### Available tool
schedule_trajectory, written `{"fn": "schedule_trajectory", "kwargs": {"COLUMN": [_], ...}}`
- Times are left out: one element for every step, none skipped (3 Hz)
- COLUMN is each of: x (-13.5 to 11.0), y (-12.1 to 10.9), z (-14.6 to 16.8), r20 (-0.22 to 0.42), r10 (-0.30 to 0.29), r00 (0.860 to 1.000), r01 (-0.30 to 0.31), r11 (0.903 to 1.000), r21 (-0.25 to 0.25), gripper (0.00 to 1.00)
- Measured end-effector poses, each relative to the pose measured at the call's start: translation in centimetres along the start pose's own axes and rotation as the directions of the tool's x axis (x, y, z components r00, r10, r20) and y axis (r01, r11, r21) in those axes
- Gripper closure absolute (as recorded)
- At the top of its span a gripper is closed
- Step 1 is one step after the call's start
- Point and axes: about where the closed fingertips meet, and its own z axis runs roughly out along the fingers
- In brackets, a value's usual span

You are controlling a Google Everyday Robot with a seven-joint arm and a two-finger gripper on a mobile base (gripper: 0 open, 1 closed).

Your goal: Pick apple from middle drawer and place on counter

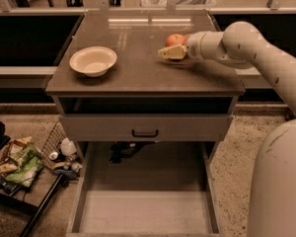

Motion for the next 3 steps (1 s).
{"fn": "schedule_trajectory", "kwargs": {"x": [-3.5, -8.5, -9.9], "y": [-0.8, -1.0, 0.0], "z": [-1.3, -7.9, -16.8], "r20": [0.014, -0.025, -0.082], "r10": [-0.054, -0.18, -0.312], "r00": [0.998, 0.983, 0.947], "r01": [0.054, 0.182, 0.318], "r11": [0.9984, 0.9814, 0.9439], "r21": [0.018, 0.062, 0.088], "gripper": [0.0, 0.0, 0.0]}}
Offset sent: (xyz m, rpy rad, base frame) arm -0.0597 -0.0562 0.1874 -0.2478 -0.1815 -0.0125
